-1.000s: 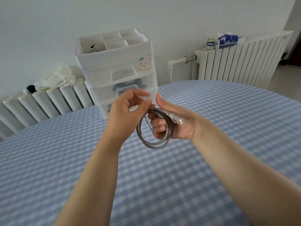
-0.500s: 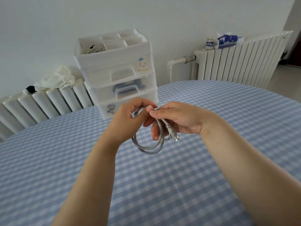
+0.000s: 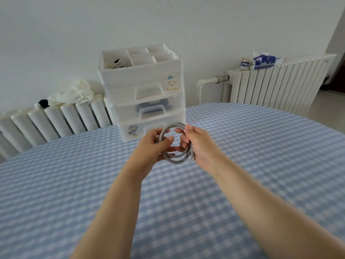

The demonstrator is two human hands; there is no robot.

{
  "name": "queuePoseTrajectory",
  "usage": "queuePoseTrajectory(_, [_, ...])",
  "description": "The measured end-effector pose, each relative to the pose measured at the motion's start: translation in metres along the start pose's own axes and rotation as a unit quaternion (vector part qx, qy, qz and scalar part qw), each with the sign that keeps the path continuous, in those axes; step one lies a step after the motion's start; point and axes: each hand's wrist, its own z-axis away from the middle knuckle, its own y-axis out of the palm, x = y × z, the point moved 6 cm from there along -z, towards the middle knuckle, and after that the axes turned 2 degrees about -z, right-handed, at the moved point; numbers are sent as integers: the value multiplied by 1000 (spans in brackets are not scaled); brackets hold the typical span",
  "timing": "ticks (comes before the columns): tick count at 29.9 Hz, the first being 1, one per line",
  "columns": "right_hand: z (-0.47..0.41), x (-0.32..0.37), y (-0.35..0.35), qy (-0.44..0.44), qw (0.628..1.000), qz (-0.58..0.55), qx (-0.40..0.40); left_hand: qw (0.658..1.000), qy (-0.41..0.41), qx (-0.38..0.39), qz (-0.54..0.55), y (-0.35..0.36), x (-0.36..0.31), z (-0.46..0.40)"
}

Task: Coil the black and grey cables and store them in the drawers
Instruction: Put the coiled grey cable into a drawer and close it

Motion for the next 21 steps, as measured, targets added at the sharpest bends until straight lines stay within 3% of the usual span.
queuePoseTrajectory(7, [-22,-8,23,-2,1000,5,-11,993,-17,-107,49,-25,7,-6])
queuePoseTrajectory(10, [-36,-9,35,-21,1000,16,-10,977,-67,-113,168,-40,20,-11])
queuePoseTrajectory(13, [-51,-7,45,-43,998,36,-12,972,-90,-104,191,-46,28,-12])
queuePoseTrajectory(17, [-71,2,59,-68,977,200,20,971,-54,-184,143,-64,27,-13])
queuePoseTrajectory(21, [-86,27,77,-115,916,377,72,953,-41,-285,93,-85,28,-12])
